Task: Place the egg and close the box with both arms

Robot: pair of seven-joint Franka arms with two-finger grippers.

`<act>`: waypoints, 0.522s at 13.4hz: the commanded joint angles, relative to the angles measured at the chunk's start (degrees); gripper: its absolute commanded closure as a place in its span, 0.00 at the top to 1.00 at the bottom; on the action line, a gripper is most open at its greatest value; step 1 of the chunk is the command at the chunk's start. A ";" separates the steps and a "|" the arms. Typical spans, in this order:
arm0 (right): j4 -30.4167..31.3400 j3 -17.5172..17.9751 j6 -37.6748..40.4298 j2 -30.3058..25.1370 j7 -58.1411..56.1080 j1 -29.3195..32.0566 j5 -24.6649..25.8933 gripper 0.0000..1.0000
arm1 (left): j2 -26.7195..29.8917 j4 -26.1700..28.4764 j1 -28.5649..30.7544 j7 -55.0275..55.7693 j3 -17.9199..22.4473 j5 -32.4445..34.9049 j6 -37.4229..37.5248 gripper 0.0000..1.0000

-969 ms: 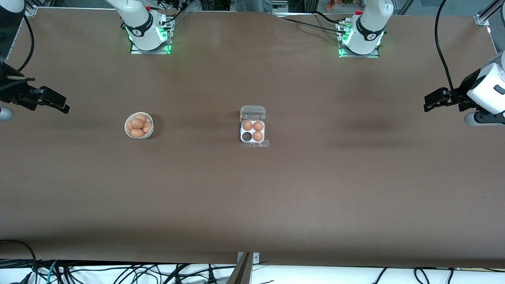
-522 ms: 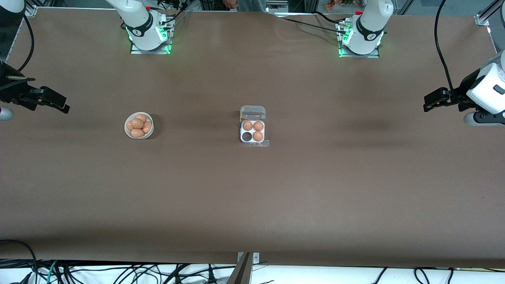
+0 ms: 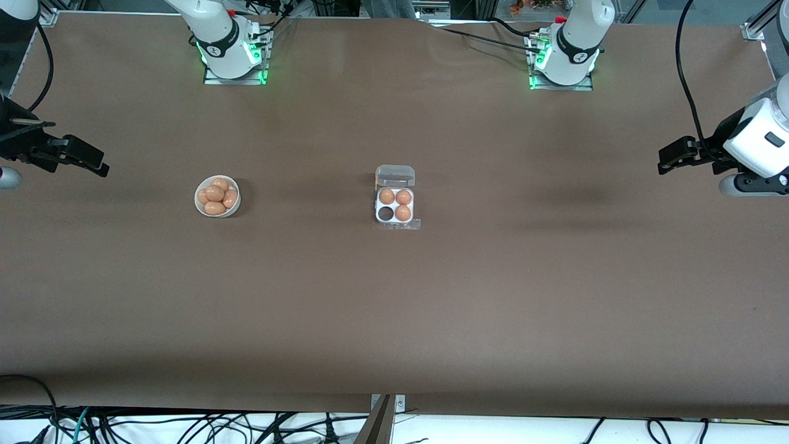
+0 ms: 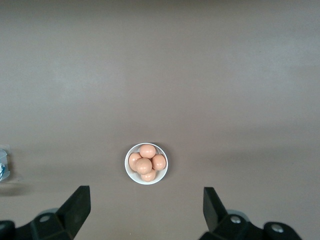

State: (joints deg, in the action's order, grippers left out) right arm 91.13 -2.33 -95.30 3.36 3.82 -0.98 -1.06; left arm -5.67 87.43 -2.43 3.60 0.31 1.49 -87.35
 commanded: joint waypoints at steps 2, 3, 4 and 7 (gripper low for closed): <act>0.80 0.13 0.21 -0.81 -0.57 0.28 0.27 1.00 | 0.04 -1.03 -0.29 1.59 -0.57 -1.13 1.48 1.00; 0.80 0.13 0.21 -0.81 -0.57 0.28 0.27 1.00 | 0.13 -1.03 -0.29 1.59 -0.57 -1.13 1.39 1.00; 0.98 0.13 0.21 -0.72 -0.57 0.19 0.27 1.00 | 0.13 -1.03 -0.20 1.59 -0.40 -1.13 1.39 1.00; 1.51 0.57 0.21 2.25 -0.92 -0.16 0.62 1.00 | 0.04 -1.12 -0.12 1.50 -0.22 -1.05 1.39 1.00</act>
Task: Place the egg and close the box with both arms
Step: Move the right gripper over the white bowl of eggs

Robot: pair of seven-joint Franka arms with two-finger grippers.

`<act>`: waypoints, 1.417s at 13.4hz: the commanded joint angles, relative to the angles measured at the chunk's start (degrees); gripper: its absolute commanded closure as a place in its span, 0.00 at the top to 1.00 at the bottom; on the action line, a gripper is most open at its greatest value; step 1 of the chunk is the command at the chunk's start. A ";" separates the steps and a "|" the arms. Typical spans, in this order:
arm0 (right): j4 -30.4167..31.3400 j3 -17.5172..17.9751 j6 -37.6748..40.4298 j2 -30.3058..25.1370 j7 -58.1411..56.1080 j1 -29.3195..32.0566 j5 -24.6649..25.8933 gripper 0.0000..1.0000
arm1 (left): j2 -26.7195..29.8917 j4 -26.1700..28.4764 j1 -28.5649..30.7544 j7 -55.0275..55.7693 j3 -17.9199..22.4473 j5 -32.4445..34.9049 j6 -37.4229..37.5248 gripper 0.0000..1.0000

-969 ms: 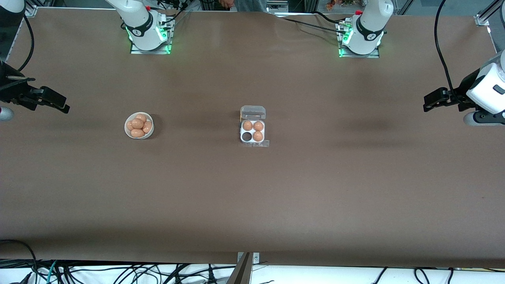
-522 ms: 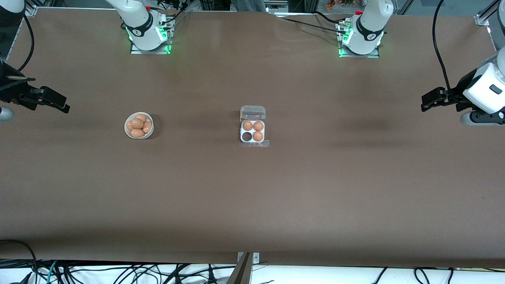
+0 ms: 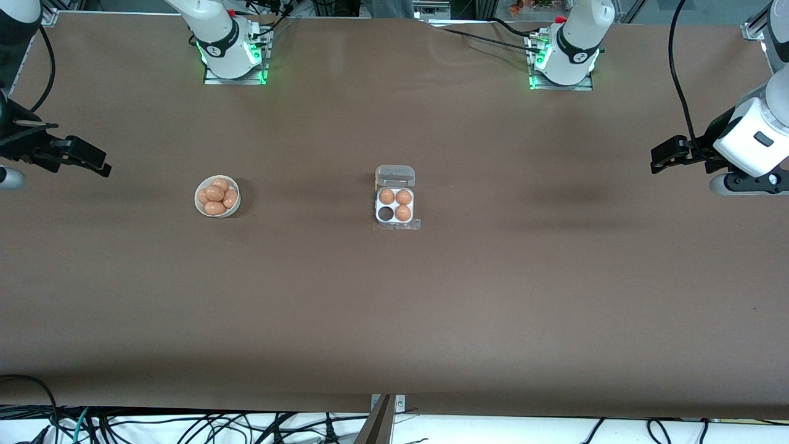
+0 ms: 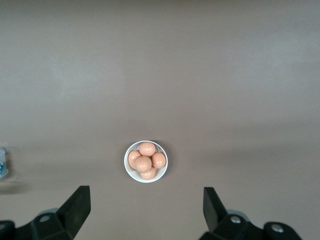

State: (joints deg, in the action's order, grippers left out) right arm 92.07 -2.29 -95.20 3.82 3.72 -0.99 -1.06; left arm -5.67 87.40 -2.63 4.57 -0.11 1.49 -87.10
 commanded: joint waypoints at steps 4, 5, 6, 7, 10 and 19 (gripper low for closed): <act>4.50 0.53 -1.28 8.65 0.23 -3.22 0.36 1.00 | 0.04 -1.09 0.17 0.53 0.29 -0.78 1.14 1.00; 9.22 0.53 -6.18 8.14 0.24 -3.57 0.45 1.00 | 0.04 -1.09 0.52 0.36 0.38 -0.78 1.14 1.00; 14.14 0.53 -11.36 7.26 0.32 -3.58 0.45 1.00 | -0.04 -1.09 0.70 0.01 0.55 -0.78 1.14 1.00; 18.54 0.62 -15.67 6.73 0.32 -3.58 0.36 1.00 | -0.04 -1.09 0.70 0.09 0.55 -0.78 1.14 1.00; 33.04 1.59 -31.74 3.75 0.32 -3.58 0.36 1.00 | -0.31 -1.09 0.78 0.09 0.64 -0.61 1.14 1.00; 43.28 2.82 -45.69 6.11 0.41 -3.66 0.45 1.00 | -0.39 -1.09 0.78 -0.17 0.73 -0.34 1.05 1.00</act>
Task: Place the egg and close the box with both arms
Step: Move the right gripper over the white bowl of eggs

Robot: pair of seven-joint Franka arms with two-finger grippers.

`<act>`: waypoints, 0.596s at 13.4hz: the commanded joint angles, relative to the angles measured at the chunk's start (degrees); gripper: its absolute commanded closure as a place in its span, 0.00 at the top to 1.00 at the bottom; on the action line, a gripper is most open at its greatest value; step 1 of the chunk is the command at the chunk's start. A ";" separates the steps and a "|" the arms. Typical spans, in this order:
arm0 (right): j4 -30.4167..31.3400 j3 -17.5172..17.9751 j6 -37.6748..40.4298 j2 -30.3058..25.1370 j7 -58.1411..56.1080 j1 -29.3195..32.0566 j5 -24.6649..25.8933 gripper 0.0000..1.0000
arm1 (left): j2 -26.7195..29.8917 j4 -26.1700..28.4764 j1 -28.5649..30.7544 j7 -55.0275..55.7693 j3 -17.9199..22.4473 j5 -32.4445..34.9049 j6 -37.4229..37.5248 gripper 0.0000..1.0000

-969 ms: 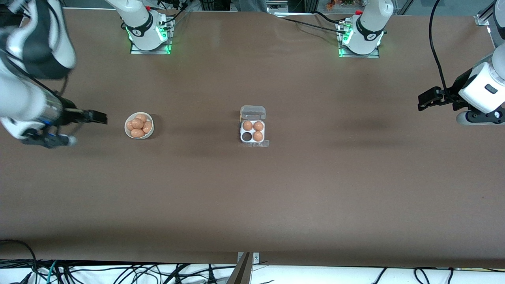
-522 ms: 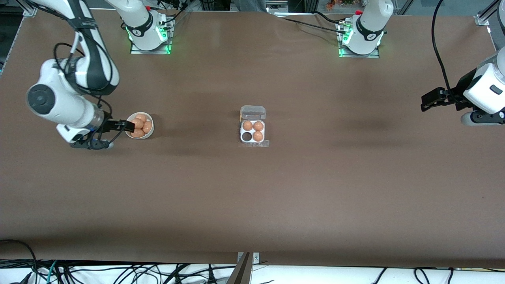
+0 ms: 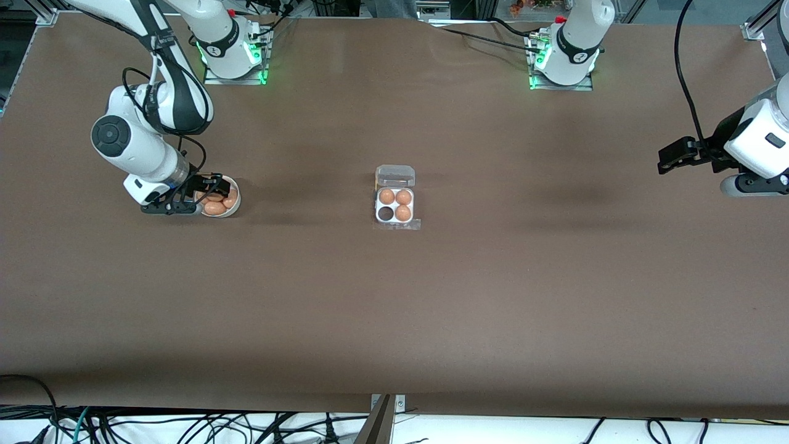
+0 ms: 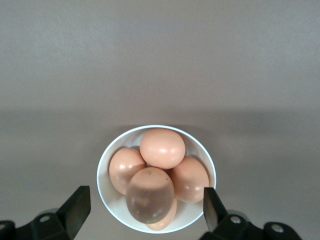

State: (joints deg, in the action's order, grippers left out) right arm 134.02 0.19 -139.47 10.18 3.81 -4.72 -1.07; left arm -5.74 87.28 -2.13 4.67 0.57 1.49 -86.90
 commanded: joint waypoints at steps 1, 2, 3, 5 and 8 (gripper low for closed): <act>1.33 0.33 -1.42 -0.16 0.32 0.06 0.45 1.00 | -0.23 -1.06 0.46 -0.27 0.05 -0.26 0.86 1.00; 1.33 0.42 -1.33 -0.07 0.32 0.06 0.54 1.00 | -0.23 -1.06 0.55 -0.27 0.05 -0.26 0.86 1.00; 1.24 0.42 -1.42 0.62 0.32 -0.02 0.54 1.00 | -0.23 -1.06 0.55 -0.27 0.05 -0.26 0.86 1.00; 1.15 0.42 -2.64 1.59 0.32 -0.11 0.63 1.00 | -0.23 -1.41 0.55 -0.27 0.05 -0.26 0.86 1.00; 1.15 0.42 -2.74 2.12 0.23 -0.11 0.63 1.00 | -0.41 -2.12 0.55 -0.27 0.05 -0.17 0.86 1.00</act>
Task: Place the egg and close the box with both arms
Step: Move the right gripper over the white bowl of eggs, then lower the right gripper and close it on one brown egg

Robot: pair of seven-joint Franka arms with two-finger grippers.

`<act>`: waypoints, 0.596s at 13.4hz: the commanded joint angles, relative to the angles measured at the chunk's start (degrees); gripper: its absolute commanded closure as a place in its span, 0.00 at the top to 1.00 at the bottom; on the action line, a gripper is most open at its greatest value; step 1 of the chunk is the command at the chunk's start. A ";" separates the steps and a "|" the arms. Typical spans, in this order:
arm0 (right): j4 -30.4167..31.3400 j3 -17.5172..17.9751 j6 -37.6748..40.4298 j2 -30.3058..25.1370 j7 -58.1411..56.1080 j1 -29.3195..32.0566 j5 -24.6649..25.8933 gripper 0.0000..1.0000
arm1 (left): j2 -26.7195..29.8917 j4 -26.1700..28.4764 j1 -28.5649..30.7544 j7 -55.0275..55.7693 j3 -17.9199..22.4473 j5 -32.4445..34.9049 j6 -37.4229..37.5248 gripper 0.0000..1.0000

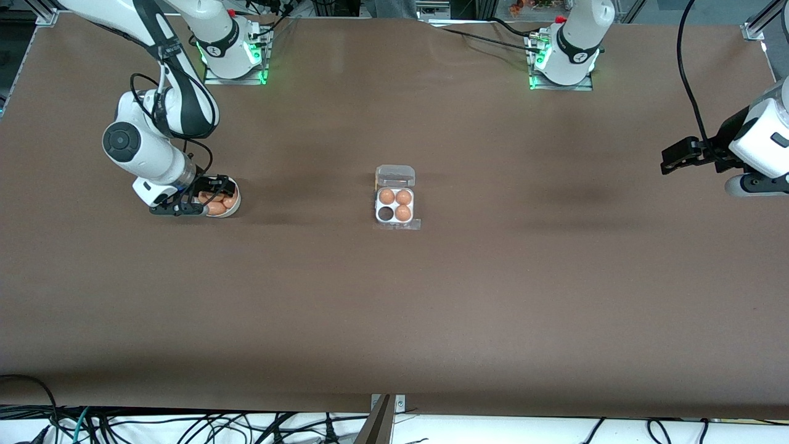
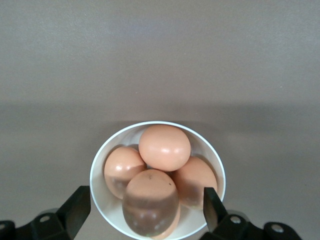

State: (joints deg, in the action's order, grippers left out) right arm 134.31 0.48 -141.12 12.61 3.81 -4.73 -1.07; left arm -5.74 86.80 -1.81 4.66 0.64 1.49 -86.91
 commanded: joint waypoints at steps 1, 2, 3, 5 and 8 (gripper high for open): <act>0.86 0.13 -1.08 -0.13 0.24 -0.10 0.63 0.99 | -0.59 -1.55 0.23 -0.27 -0.03 -0.17 0.86 1.00; 0.86 0.13 -1.00 -0.04 0.15 -0.10 0.63 0.92 | -0.67 -1.55 0.49 -0.27 -0.03 -0.17 0.86 1.00; 0.95 0.13 -1.00 0.13 -0.03 -0.10 0.63 0.84 | -0.76 -1.55 0.75 -0.44 -0.03 -0.17 0.86 1.00; 0.86 0.13 -1.00 0.14 -0.38 -0.10 0.63 0.72 | -0.85 -1.55 0.75 -0.45 -0.03 -0.17 0.86 1.00; 0.86 0.13 -1.00 0.57 -0.64 -0.10 0.63 0.56 | -0.85 -1.55 0.67 -0.45 -0.03 -0.17 0.77 1.00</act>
State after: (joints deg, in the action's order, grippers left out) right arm 134.30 0.50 -141.19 13.06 3.63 -4.74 -0.95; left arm -5.94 86.68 -1.42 4.66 0.70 1.49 -86.91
